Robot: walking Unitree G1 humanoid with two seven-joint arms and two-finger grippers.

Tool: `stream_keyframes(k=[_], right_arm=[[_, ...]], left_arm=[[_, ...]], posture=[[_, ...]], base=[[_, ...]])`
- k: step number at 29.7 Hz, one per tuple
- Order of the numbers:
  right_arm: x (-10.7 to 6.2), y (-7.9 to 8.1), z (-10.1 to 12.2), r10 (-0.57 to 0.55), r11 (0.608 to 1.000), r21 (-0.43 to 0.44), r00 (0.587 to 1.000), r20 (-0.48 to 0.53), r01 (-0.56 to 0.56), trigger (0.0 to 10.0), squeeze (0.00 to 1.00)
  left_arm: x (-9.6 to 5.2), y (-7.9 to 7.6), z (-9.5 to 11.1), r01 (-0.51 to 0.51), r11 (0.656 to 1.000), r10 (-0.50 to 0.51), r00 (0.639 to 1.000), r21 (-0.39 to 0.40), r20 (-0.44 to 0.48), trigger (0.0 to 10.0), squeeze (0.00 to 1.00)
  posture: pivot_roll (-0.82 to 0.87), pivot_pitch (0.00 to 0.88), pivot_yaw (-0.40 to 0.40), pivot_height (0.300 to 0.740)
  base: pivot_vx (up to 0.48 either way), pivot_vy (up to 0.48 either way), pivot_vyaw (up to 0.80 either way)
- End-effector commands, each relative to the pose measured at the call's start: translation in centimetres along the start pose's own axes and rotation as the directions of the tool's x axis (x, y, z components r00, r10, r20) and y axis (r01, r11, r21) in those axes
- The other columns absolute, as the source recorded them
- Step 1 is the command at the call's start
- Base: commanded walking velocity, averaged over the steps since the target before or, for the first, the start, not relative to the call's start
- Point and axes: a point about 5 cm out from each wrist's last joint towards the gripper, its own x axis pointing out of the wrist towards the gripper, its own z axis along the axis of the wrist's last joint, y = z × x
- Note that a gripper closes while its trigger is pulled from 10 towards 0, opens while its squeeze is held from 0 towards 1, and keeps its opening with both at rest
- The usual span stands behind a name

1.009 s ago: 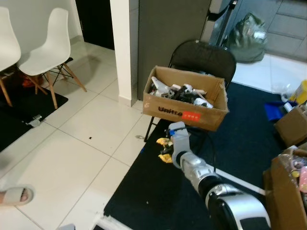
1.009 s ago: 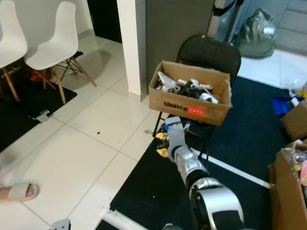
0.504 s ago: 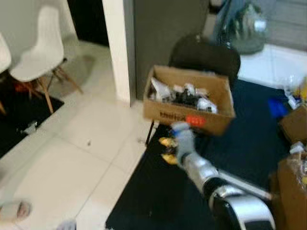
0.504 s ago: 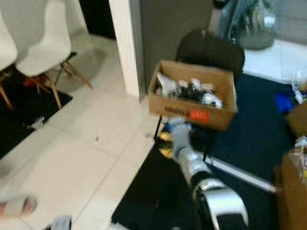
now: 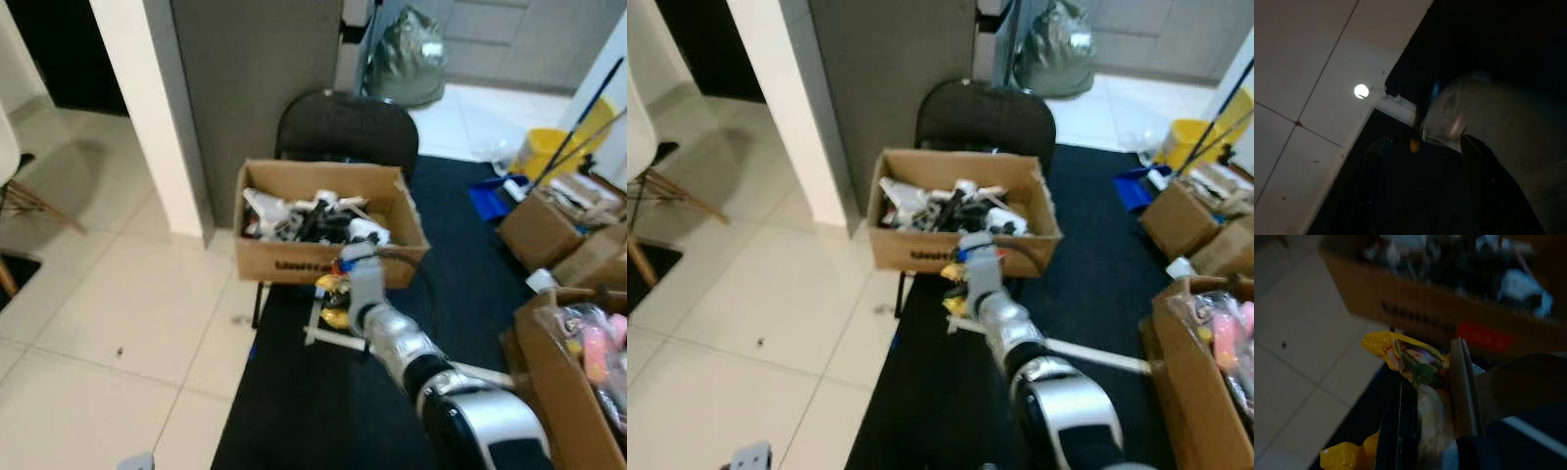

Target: Picking trash to rubbish bin

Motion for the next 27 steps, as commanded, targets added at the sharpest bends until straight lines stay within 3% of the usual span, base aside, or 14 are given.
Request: stream_keyframes(k=[1,12,27], right_arm=[[0.0,0.8,-0.3,0.023,1.000,-0.002,1.000,-0.009,-0.023,10.0,0.00],[0.3,1.4,1.2,0.068,0.998,0.005,0.996,0.058,-0.069,10.0,0.00],[0.3,1.5,1.3,0.080,0.996,0.031,0.994,0.076,-0.083,10.0,0.00]], left_arm=[[-0.1,0.2,-0.4,-0.005,1.000,0.005,1.000,0.005,-0.019,10.0,0.00],[-0.1,0.0,-0.4,0.000,1.000,0.000,1.000,0.008,-0.019,10.0,0.00],[-0.1,-0.2,-0.7,-0.004,1.000,0.004,1.000,0.001,-0.027,10.0,0.00]], posture=[[0.15,0.033,-0.021,0.740],[0.15,0.022,-0.032,0.740],[0.14,0.039,-0.034,0.740]], base=[[0.330,0.000,0.00],[0.329,0.000,0.00],[0.332,0.000,0.00]])
